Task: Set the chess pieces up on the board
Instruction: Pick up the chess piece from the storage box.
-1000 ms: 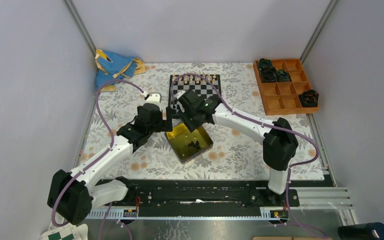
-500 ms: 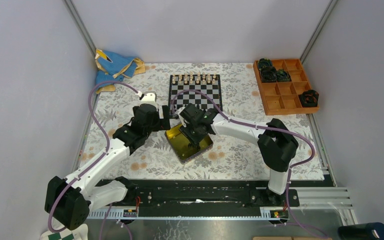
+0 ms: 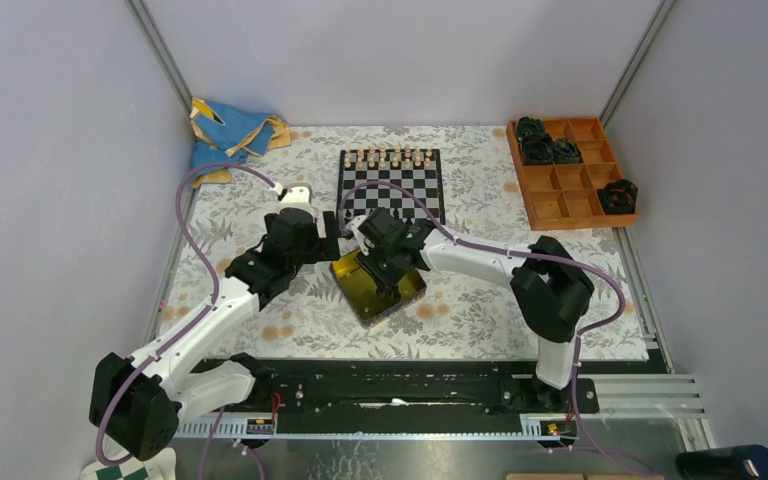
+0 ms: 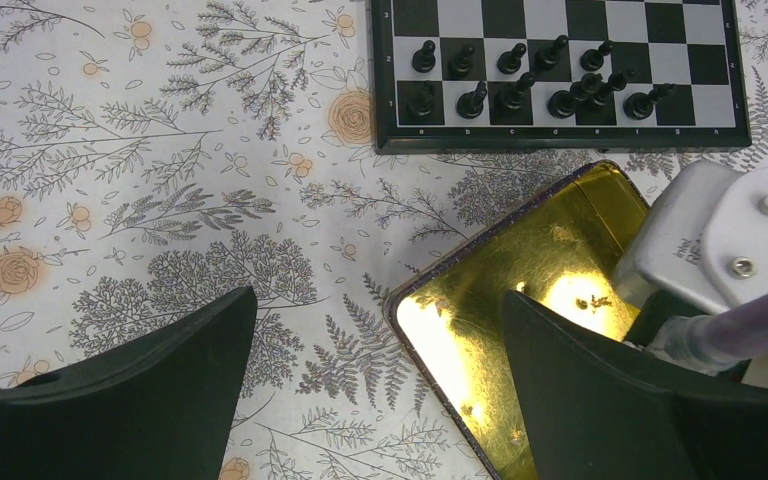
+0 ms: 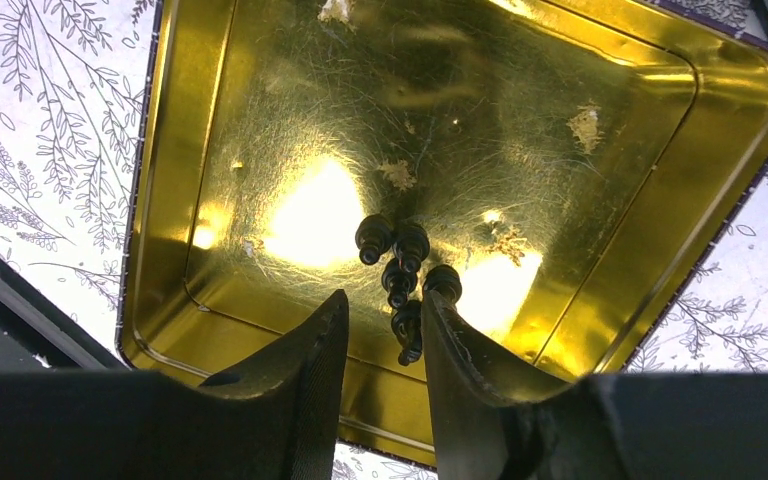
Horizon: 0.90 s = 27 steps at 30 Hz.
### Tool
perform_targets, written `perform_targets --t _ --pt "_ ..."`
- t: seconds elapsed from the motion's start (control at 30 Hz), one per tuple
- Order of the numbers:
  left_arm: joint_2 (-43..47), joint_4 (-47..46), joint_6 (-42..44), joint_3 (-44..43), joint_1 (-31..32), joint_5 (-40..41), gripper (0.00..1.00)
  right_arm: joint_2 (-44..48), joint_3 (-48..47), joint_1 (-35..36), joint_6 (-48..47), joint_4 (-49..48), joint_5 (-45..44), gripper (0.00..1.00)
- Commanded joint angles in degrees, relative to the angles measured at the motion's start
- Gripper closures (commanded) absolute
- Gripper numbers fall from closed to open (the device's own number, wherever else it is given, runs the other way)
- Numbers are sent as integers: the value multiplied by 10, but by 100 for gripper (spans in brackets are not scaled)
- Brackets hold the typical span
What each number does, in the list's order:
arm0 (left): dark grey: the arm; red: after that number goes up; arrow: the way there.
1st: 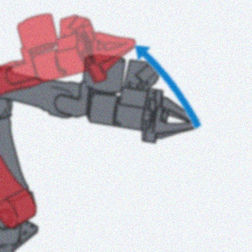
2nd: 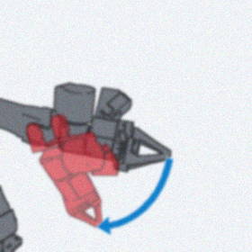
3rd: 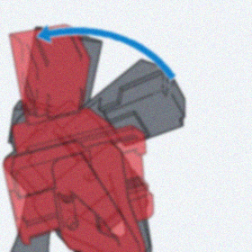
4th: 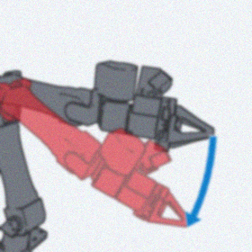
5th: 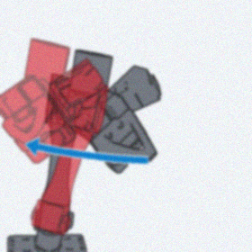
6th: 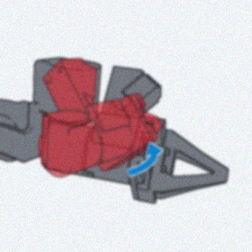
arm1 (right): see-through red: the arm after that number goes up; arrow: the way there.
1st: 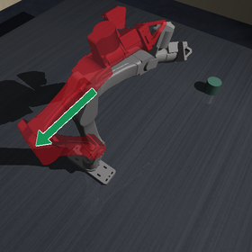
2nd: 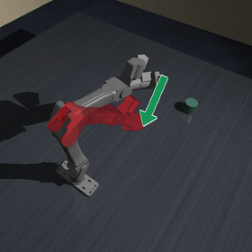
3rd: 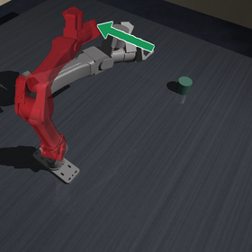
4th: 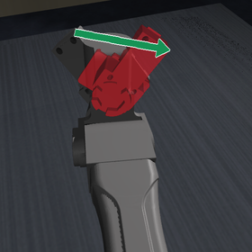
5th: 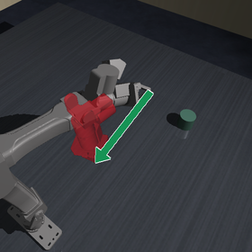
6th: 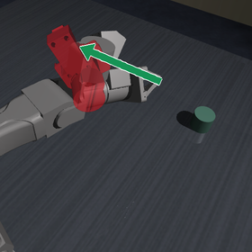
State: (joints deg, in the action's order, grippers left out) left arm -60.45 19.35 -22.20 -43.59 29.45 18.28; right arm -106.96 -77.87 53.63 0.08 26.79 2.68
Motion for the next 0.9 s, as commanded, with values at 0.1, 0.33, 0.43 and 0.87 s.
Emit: perform_targets --t 0.1,0.33,0.43,0.87 --pt "13 3 -7 4 -6 19 1 -18 -26 6 -14 -11 27 62" --pt "17 5 -7 9 -6 21 1 -29 -35 6 -13 -13 35 64" --pt "19 5 -7 10 -6 21 1 -34 -39 6 -13 -12 39 64" --pt "20 3 -5 14 -9 25 1 -54 -47 6 -11 -10 51 66"
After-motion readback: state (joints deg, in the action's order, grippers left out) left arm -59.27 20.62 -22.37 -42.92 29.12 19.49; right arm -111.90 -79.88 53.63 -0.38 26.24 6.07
